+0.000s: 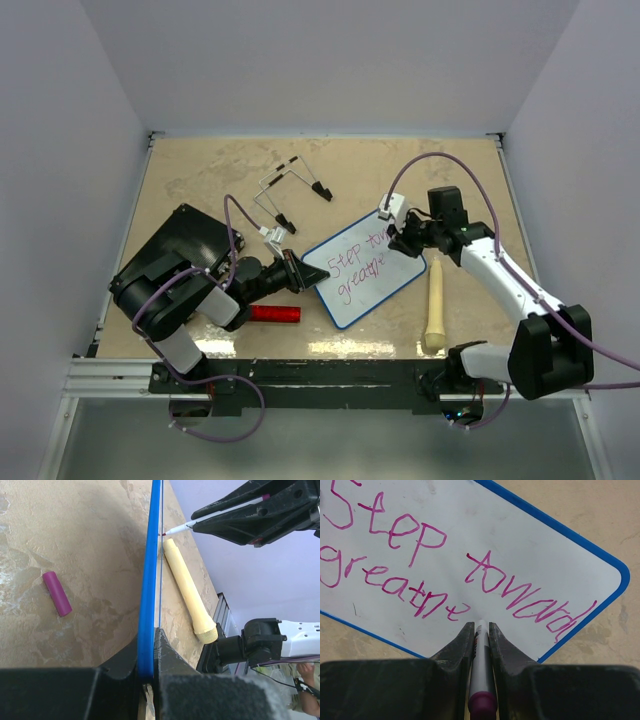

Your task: Write a sentence on the whiteboard

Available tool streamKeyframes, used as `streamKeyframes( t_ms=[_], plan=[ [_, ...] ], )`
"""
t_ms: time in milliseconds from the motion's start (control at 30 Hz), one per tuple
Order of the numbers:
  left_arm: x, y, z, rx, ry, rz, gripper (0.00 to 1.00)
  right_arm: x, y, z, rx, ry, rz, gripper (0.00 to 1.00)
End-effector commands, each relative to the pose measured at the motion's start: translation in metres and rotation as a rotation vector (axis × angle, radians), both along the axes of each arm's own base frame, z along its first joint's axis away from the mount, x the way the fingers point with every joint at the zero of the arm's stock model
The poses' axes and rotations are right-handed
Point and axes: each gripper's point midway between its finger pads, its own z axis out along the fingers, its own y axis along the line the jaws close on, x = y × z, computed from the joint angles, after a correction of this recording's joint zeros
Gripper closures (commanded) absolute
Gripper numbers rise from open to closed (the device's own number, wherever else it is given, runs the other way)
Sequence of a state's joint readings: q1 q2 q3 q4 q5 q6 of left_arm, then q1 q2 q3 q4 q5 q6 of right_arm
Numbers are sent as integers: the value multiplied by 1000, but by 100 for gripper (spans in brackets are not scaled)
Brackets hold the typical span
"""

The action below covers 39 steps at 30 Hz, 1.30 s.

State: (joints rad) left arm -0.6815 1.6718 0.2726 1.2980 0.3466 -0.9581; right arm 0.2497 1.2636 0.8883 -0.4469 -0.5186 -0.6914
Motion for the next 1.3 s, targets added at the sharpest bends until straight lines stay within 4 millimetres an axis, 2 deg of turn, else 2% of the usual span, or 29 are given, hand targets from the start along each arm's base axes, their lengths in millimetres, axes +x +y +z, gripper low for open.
streamKeyframes(
  t_ms=[0, 267, 600, 833, 967, 1267],
  plan=[
    [-2, -5, 9, -9, -86, -37, 100, 12, 4, 11, 26, -36, -7, 100],
    [-2, -6, 9, -14, -84, -41, 100, 13, 10, 14, 56, -47, 5, 100],
    [-3, -5, 9, -14, -83, -38, 100, -3, 16, 8, 60, -1, 88, 100],
    [-4, -4, 8, -13, -82, -35, 100, -3, 5, -2, 4, 24, 41, 100],
    [-4, -3, 8, -12, -83, -35, 100, 5, -3, 0, -10, 0, -21, 100],
    [-5, -3, 9, -14, -86, -35, 100, -3, -2, -17, -27, 75, 16, 100]
  ],
)
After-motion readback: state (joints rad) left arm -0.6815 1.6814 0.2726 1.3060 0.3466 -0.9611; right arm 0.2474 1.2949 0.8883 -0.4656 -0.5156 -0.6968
